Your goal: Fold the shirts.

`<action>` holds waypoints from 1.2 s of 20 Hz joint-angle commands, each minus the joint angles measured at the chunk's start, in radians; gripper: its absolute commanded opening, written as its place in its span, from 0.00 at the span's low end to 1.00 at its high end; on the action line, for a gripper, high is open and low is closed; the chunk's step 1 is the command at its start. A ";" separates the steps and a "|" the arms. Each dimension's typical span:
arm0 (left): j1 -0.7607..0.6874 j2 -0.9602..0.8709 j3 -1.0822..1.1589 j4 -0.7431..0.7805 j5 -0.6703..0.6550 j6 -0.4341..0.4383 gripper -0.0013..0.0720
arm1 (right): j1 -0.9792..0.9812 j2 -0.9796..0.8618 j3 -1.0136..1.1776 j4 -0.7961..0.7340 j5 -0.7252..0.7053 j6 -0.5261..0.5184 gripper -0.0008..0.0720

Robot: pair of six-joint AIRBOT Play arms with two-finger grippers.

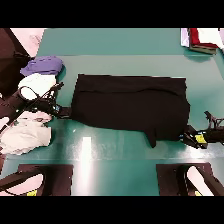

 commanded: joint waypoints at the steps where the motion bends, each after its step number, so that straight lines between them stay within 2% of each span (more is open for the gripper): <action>1: 0.000 0.001 0.001 0.000 0.010 0.000 0.05 | 0.002 0.002 -0.011 0.046 -0.053 -0.008 0.60; 6: 0.000 0.001 0.001 0.001 0.011 0.000 0.05 | 0.002 0.002 -0.012 0.048 -0.060 -0.008 0.59; 7: 0.000 0.001 0.001 0.001 0.012 0.000 0.05 | 0.002 0.002 -0.012 0.050 -0.061 -0.008 0.44; 9: 0.000 0.001 0.001 0.002 0.011 0.000 0.05 | 0.002 0.002 -0.012 0.050 -0.058 -0.007 0.43; 10: 0.000 0.001 0.001 0.005 0.012 0.000 0.05 | 0.002 0.002 -0.011 0.047 -0.053 -0.010 0.33; 12: 0.000 0.001 0.002 0.014 0.012 0.000 0.05 | 0.002 0.002 -0.011 0.047 -0.043 -0.034 0.03; 14: 0.000 0.010 0.013 0.084 0.000 -0.016 0.05 | 0.002 0.002 0.005 0.040 -0.005 -0.067 0.03; 18: 0.000 0.177 0.023 0.207 -0.078 -0.070 0.05 | 0.001 0.071 0.173 -0.106 0.240 -0.066 0.03; 21: 0.000 0.329 0.023 0.192 -0.264 -0.081 0.05 | -0.002 0.213 0.296 -0.155 0.376 -0.047 0.03; 24: 0.000 0.441 0.023 0.079 -0.327 -0.114 0.05 | 0.004 0.283 0.383 -0.159 0.415 -0.022 0.03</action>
